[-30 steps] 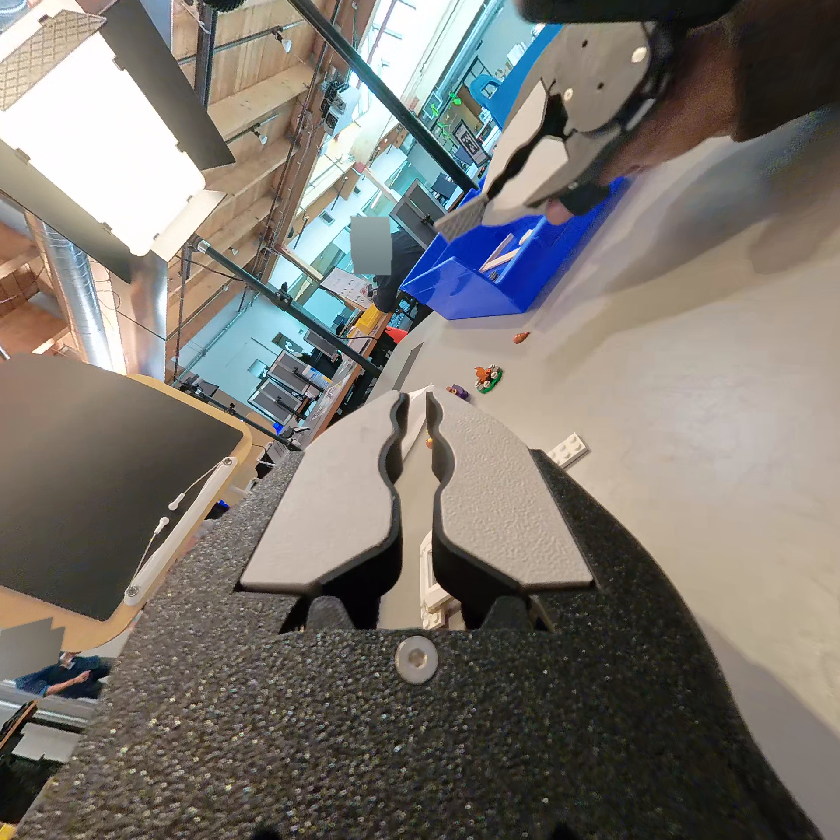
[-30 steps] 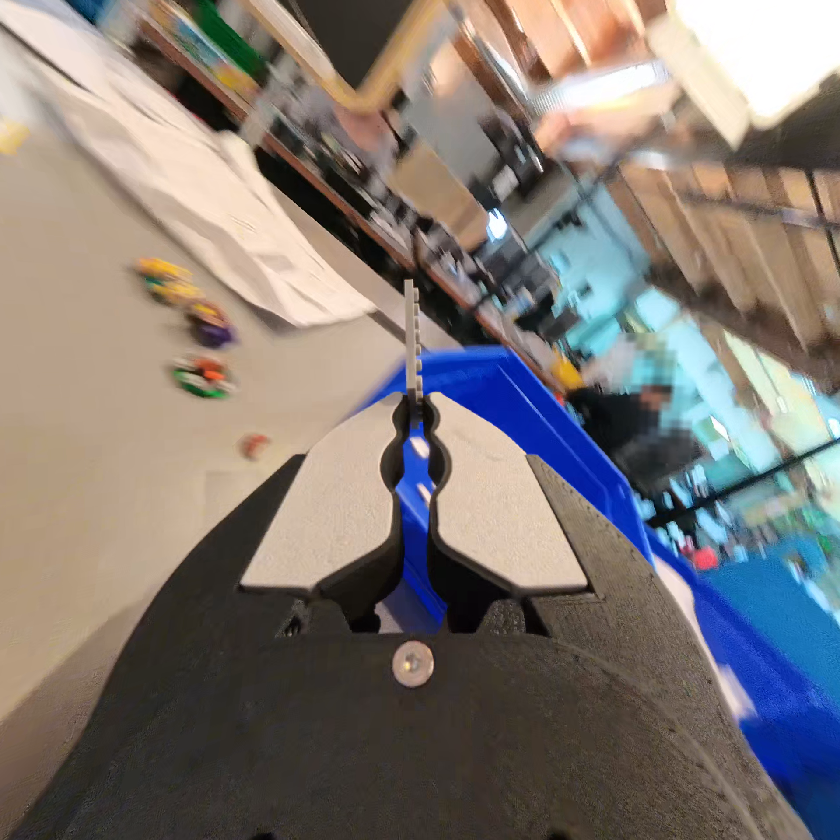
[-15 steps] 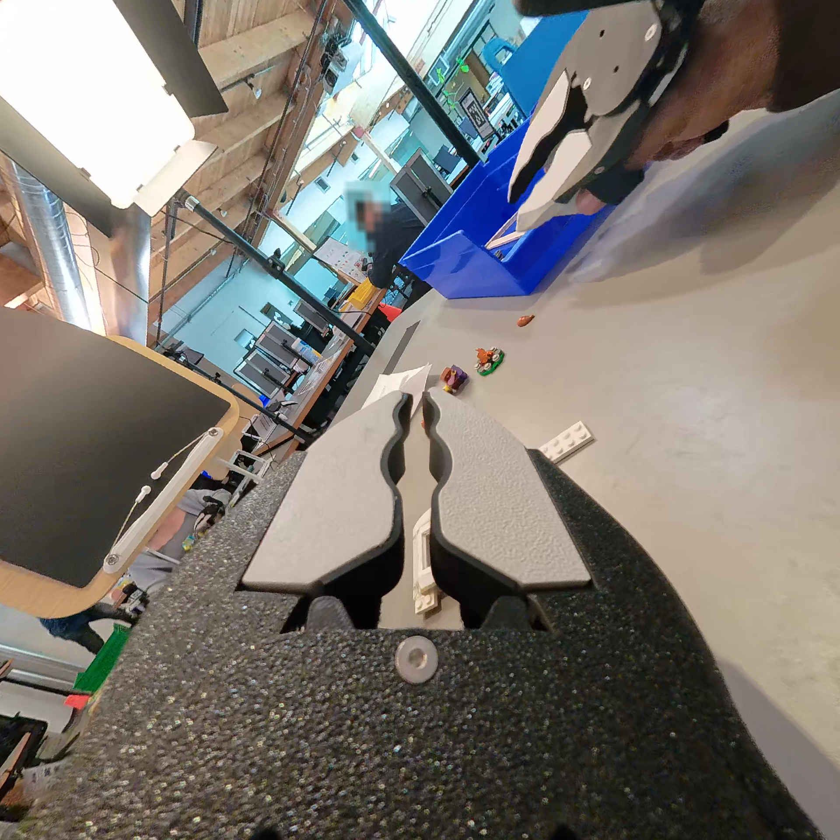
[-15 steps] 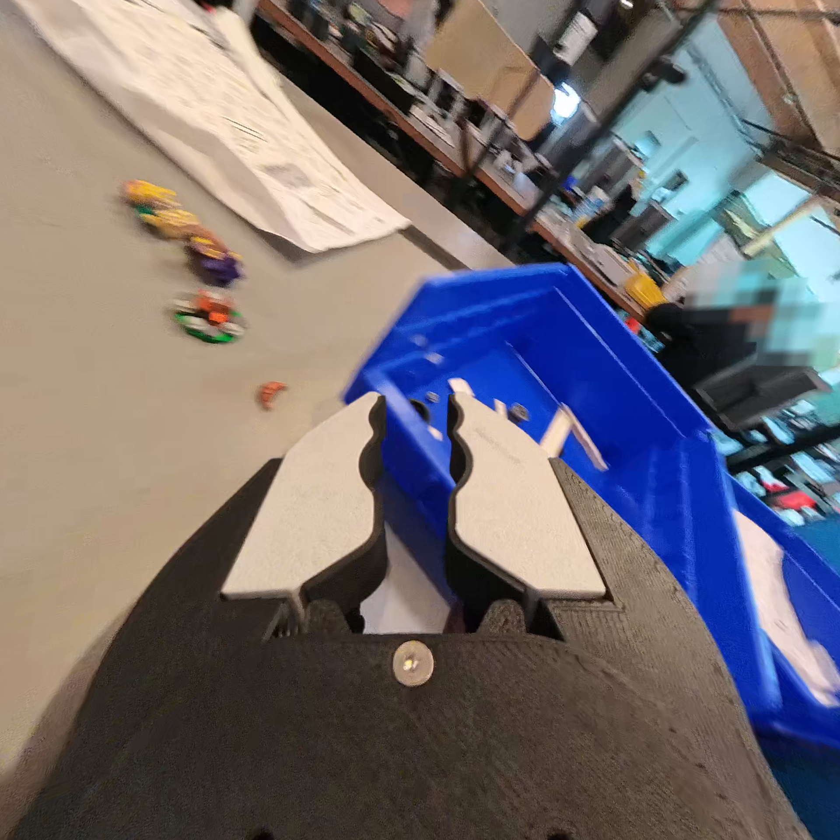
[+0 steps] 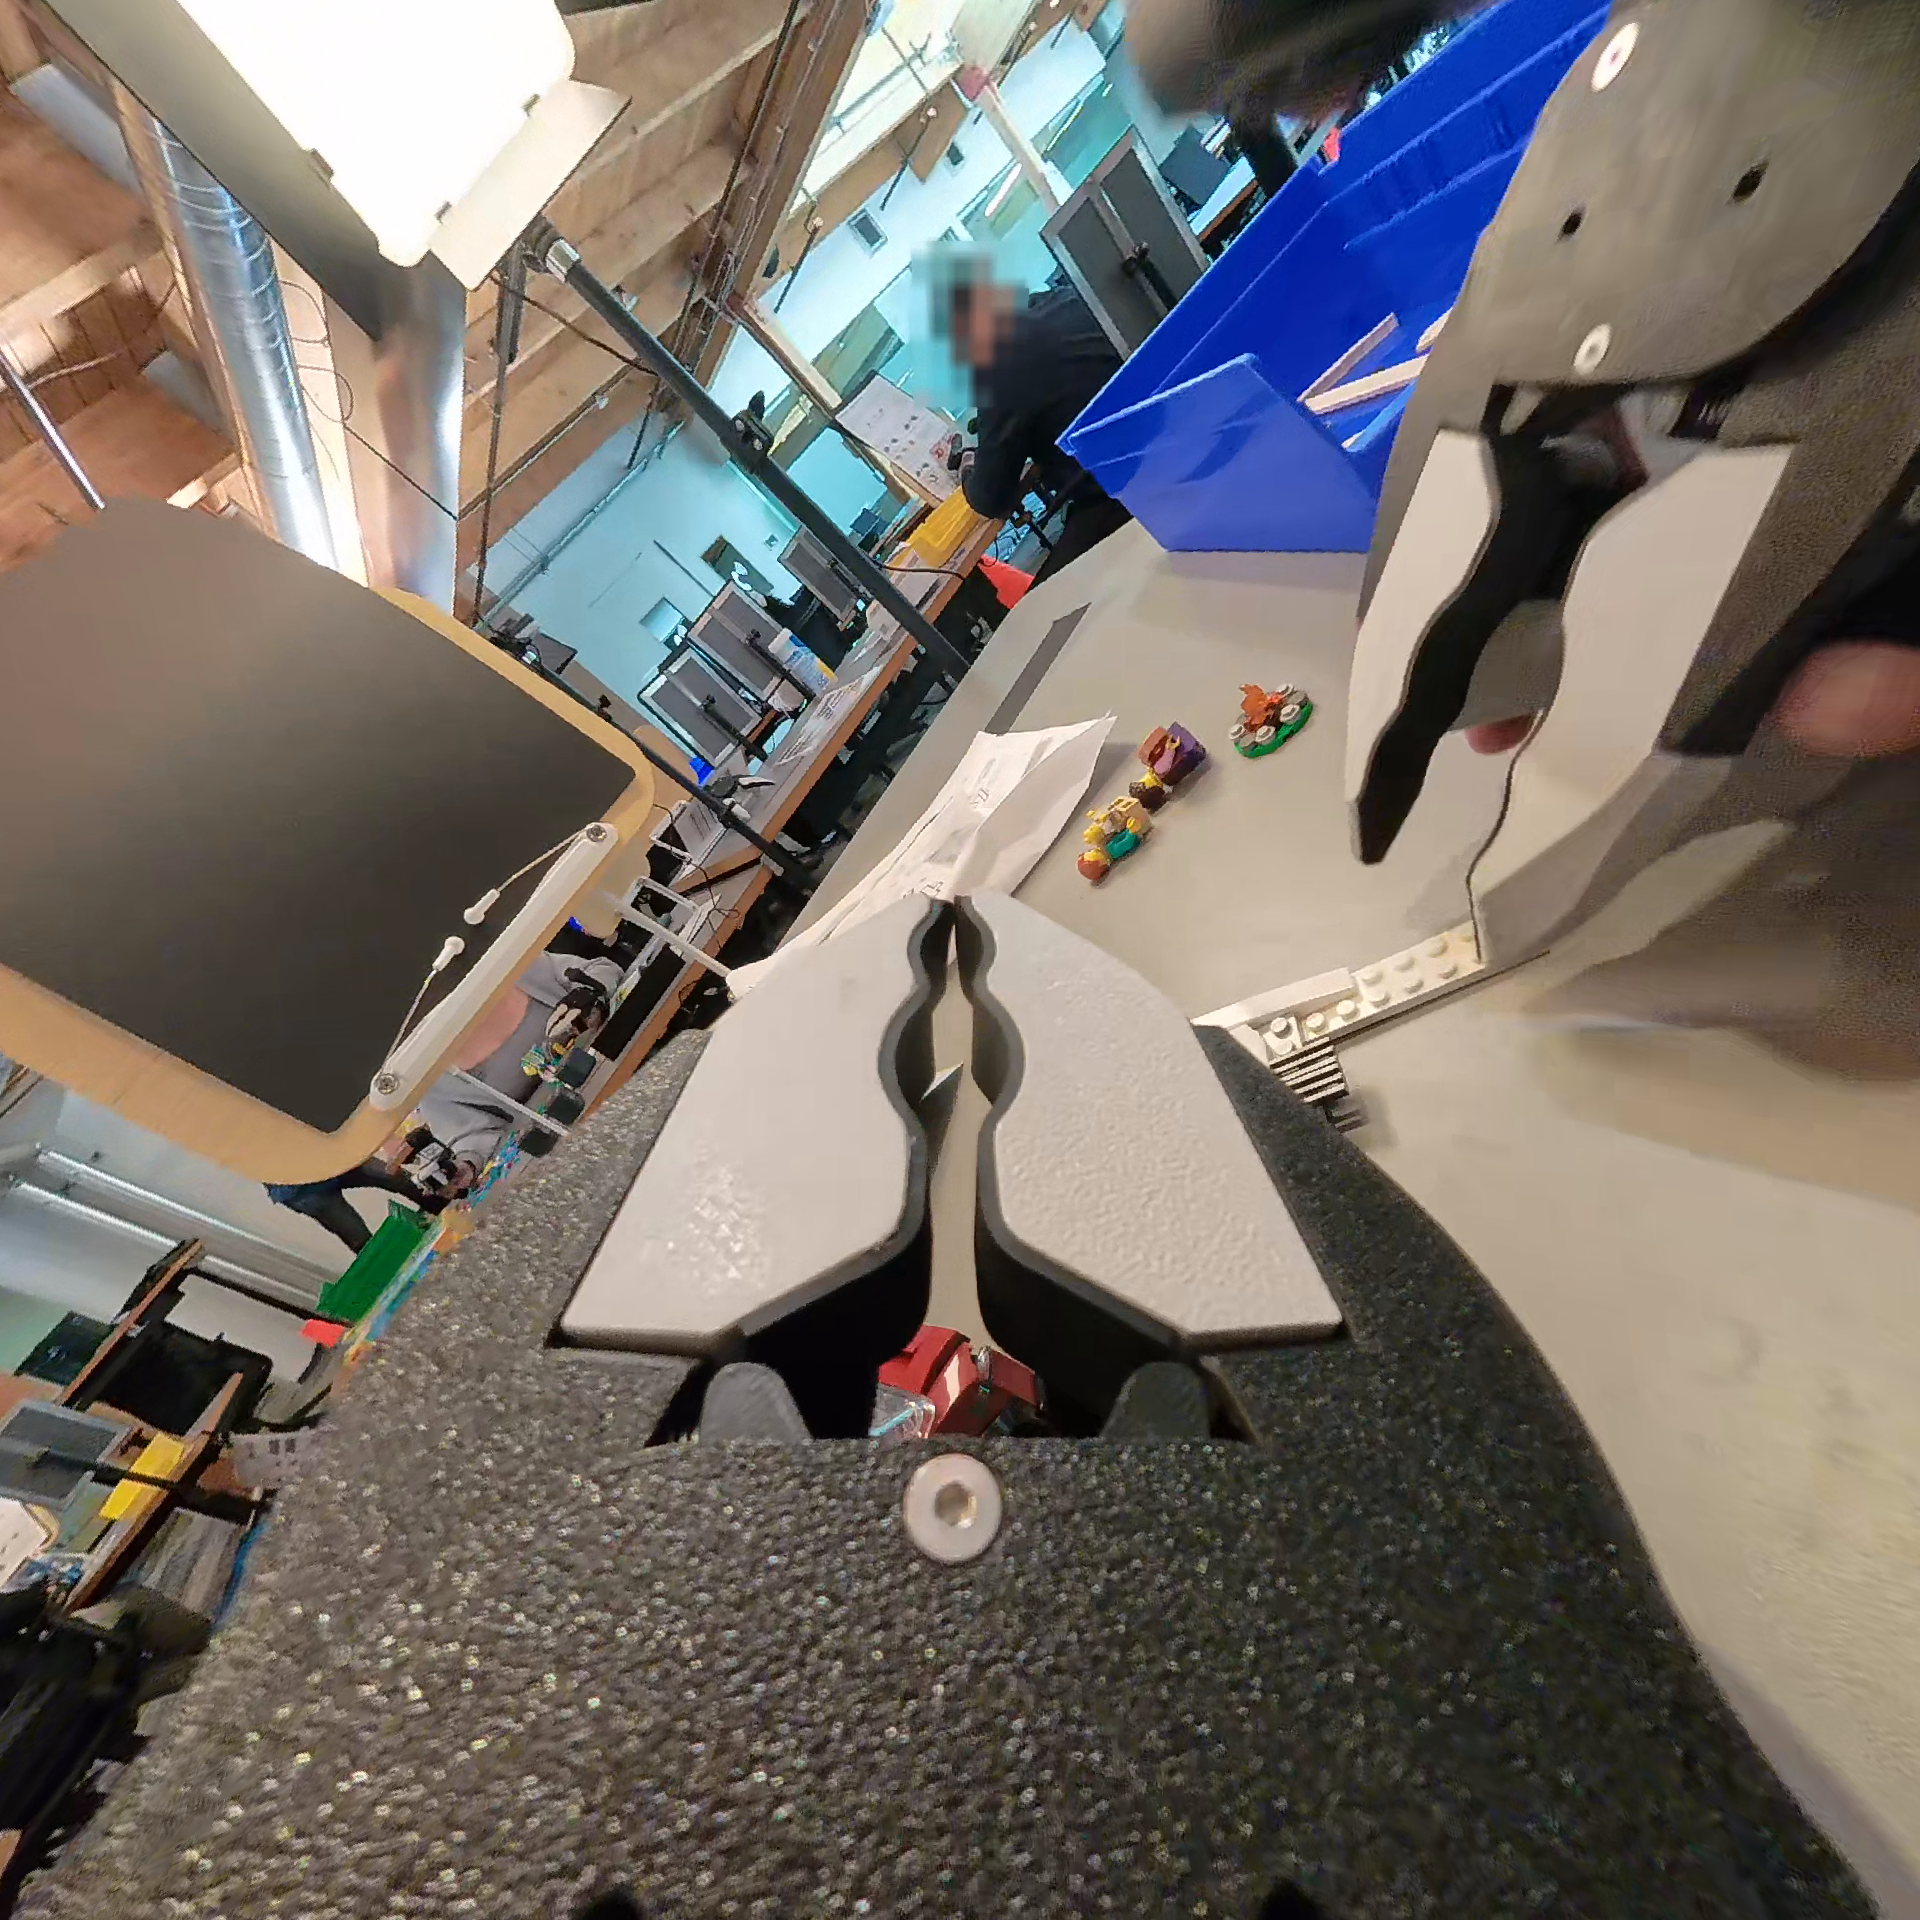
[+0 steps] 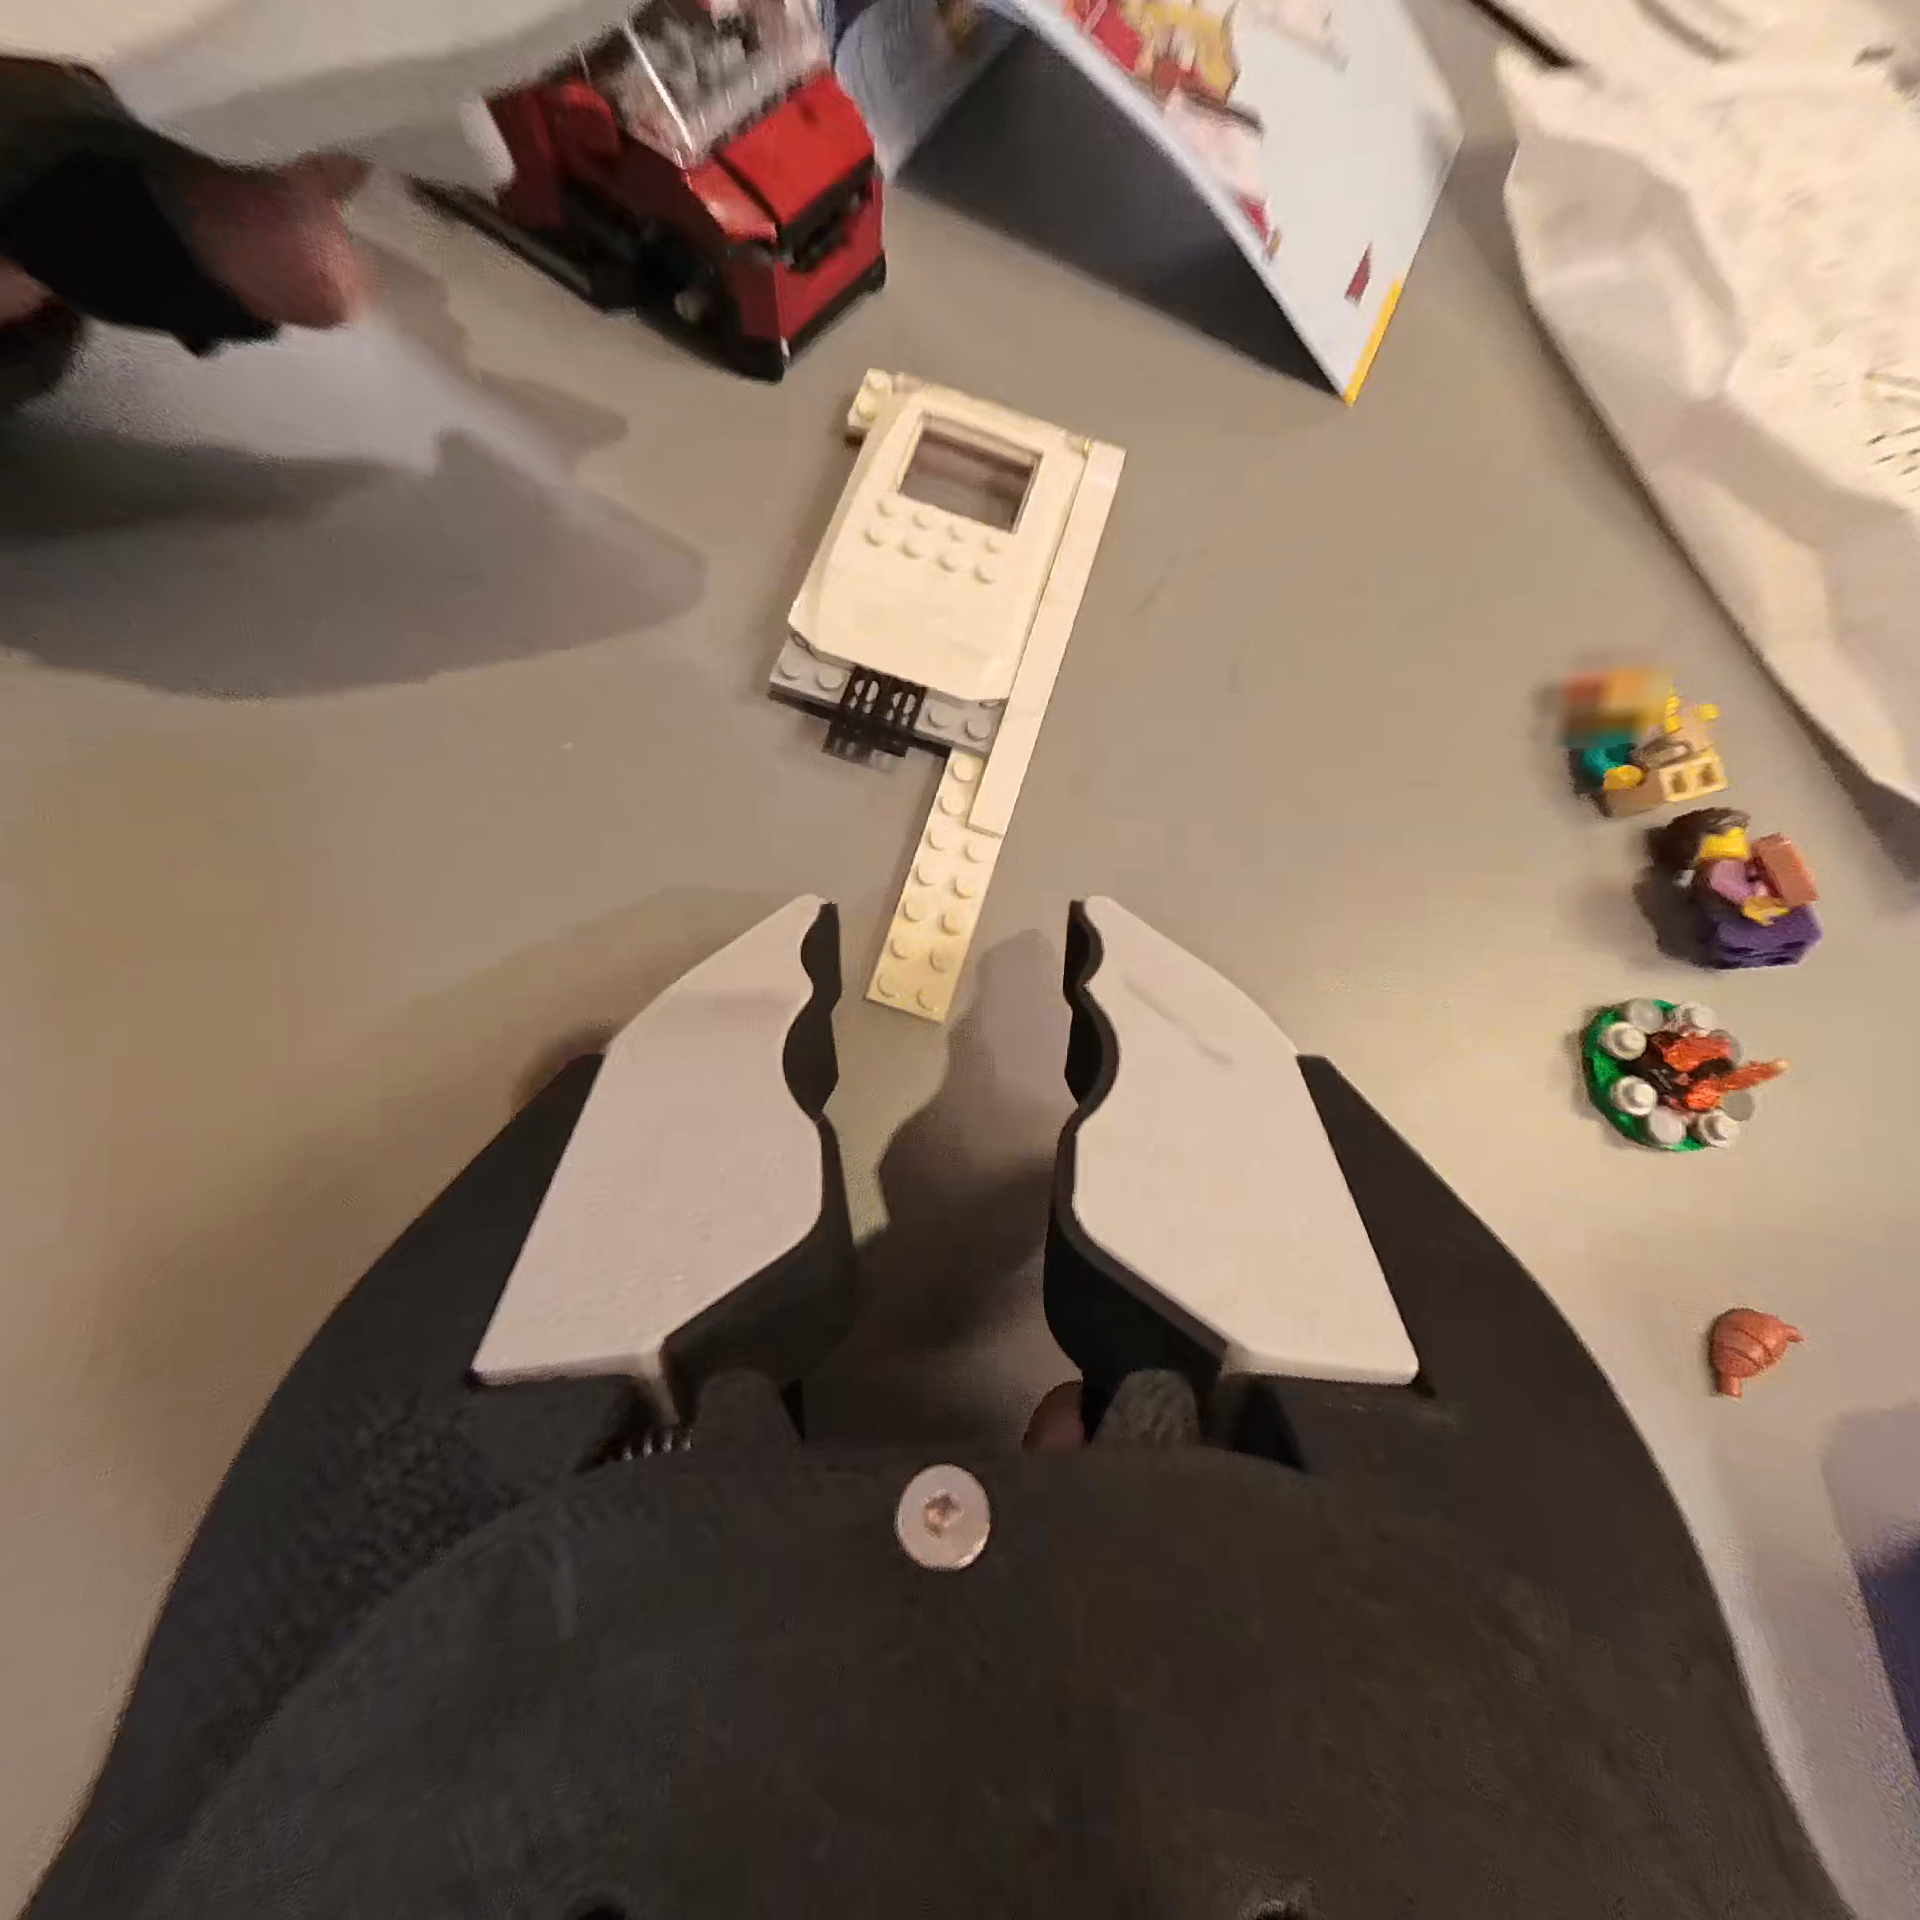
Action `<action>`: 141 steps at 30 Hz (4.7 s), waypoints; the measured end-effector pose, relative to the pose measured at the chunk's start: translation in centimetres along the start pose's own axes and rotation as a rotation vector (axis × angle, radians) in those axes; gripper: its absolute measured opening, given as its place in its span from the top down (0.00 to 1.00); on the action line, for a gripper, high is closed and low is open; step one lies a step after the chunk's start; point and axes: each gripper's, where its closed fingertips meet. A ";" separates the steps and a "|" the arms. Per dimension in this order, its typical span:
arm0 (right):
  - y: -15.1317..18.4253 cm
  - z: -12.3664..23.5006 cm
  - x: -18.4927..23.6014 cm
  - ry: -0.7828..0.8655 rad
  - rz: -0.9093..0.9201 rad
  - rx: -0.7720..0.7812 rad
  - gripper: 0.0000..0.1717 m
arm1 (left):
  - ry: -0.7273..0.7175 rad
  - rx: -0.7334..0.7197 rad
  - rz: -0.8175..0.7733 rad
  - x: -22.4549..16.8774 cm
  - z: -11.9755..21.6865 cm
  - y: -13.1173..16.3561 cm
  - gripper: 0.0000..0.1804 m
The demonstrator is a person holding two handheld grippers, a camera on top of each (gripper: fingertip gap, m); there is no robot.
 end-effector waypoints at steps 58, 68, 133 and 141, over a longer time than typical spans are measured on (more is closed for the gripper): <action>-3.0 -4.8 -1.1 0.182 1.171 -0.199 0.96 | 0.044 0.023 -0.041 -0.7 -0.2 0.6 0.99; -4.9 -2.9 -0.8 0.174 0.992 -0.294 0.98 | 0.100 0.234 -0.207 -2.5 -1.5 4.0 0.84; -3.2 -0.9 2.3 -0.013 1.039 -0.383 0.97 | 0.222 0.277 -0.616 -7.1 -2.0 4.6 0.95; -2.7 -0.5 2.3 -0.101 1.014 -0.332 0.97 | 0.225 0.270 -0.691 -7.5 -2.1 4.2 0.95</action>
Point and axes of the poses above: each gripper's, where its closed fingertips meet, z back along the fingers, y out of its underside, x = y × z across the jaws, and after that the axes turned 7 degrees about y, right-handed
